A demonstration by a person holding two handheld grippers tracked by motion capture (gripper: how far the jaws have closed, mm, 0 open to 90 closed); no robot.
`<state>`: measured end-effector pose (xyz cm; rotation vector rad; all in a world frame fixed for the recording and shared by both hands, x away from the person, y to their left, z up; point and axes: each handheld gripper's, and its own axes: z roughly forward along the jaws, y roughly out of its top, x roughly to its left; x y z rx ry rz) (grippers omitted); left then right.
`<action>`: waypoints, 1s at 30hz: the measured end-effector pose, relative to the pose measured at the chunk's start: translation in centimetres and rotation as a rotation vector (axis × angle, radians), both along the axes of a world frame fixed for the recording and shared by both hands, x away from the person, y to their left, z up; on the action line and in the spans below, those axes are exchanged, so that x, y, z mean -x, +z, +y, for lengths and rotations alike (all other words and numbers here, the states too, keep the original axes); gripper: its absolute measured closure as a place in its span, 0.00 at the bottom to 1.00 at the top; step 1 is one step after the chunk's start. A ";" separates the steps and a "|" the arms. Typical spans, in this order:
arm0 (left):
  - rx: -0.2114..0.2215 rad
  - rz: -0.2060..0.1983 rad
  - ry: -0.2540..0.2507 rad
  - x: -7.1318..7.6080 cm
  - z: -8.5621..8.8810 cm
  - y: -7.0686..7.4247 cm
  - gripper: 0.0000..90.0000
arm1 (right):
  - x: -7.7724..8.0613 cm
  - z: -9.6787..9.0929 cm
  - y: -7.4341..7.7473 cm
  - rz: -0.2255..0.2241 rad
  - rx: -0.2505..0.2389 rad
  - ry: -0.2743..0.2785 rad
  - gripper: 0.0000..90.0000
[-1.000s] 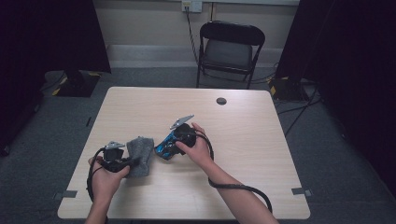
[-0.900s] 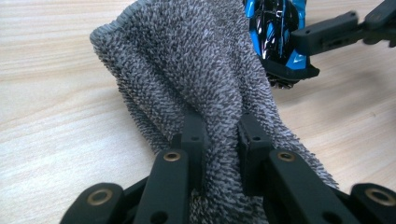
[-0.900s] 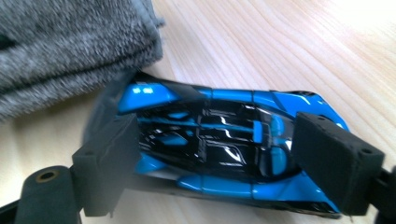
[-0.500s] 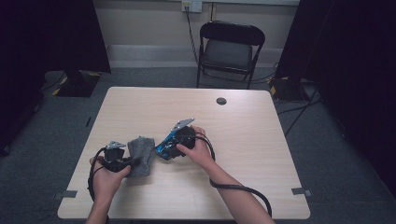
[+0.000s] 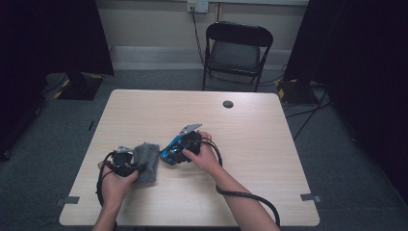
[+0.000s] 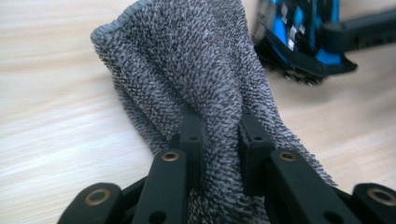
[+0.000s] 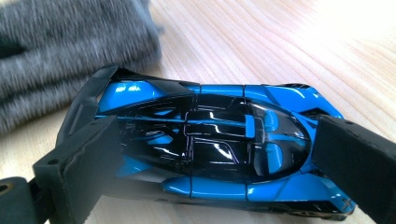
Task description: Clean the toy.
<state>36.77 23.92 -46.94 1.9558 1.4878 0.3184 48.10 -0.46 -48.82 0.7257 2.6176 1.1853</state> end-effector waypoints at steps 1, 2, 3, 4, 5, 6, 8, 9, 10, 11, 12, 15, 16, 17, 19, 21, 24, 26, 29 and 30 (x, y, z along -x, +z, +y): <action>-0.015 0.023 -0.036 -0.2 -1.2 -0.3 0.84 | 0.0 -0.1 0.0 0.005 0.001 -0.003 0.01; -0.016 0.032 -0.045 -0.2 -1.7 -0.4 0.84 | 0.0 0.0 0.0 0.004 0.001 -0.003 0.01; -0.020 0.037 -0.056 -0.2 -2.1 -0.4 0.84 | 0.0 0.0 0.0 0.005 0.000 -0.007 0.01; -0.021 0.042 -0.062 -0.2 -2.3 -0.3 0.84 | 0.0 0.0 0.0 0.005 0.003 -0.007 0.01; -0.020 0.048 -0.070 -0.2 -2.5 -0.3 0.84 | 0.0 0.0 0.1 0.005 0.006 -0.006 0.01; -0.008 0.051 -0.076 -0.2 -2.7 -0.2 0.84 | 0.0 0.1 0.1 0.007 0.008 -0.007 0.01; -0.007 0.052 -0.088 -0.1 -3.0 -0.3 0.84 | 0.0 0.0 0.0 0.005 0.005 -0.004 0.01; -0.005 0.054 -0.095 -0.1 -3.0 -0.3 0.84 | 0.0 0.0 0.0 0.004 0.001 -0.005 0.01; 0.005 0.057 -0.099 -0.1 -3.1 -0.3 0.84 | 0.0 0.0 0.0 0.003 0.000 -0.003 0.01; 0.008 0.060 -0.104 0.0 -3.3 -0.3 0.84 | 0.0 0.0 0.0 0.004 0.002 -0.005 0.01; 0.004 0.057 -0.110 0.0 -3.4 -0.4 0.84 | 0.0 0.0 0.0 0.004 0.006 -0.004 0.01; 0.008 0.052 -0.130 0.3 -4.0 -0.4 0.84 | -0.1 0.1 0.1 0.008 0.010 -0.002 0.01; 0.010 0.053 -0.131 0.4 -4.1 -0.4 0.84 | -0.1 0.1 0.1 0.009 0.009 -0.003 0.01; 0.012 0.053 -0.137 0.4 -4.2 -0.4 0.84 | -0.1 0.0 0.1 0.009 0.011 -0.003 0.01; 0.023 0.054 -0.143 0.6 -4.4 -0.4 0.84 | -0.1 0.0 0.1 0.006 0.009 -0.003 0.01; 0.028 0.056 -0.150 0.7 -4.7 -0.4 0.84 | -0.1 0.1 0.1 0.010 0.012 -0.003 0.01; 0.042 0.059 -0.159 0.9 -5.1 -0.4 0.84 | -0.1 0.1 0.2 0.013 0.023 -0.002 0.01; 0.042 0.061 -0.171 1.0 -5.4 -0.3 0.84 | -0.1 0.2 0.2 0.013 0.022 -0.003 0.01; 0.044 0.060 -0.183 1.1 -5.8 -0.3 0.84 | -0.1 0.1 0.2 0.013 0.017 -0.005 0.01; 0.051 0.064 -0.187 1.1 -6.0 -0.3 0.84 | -0.1 0.1 0.2 0.012 0.016 -0.005 0.01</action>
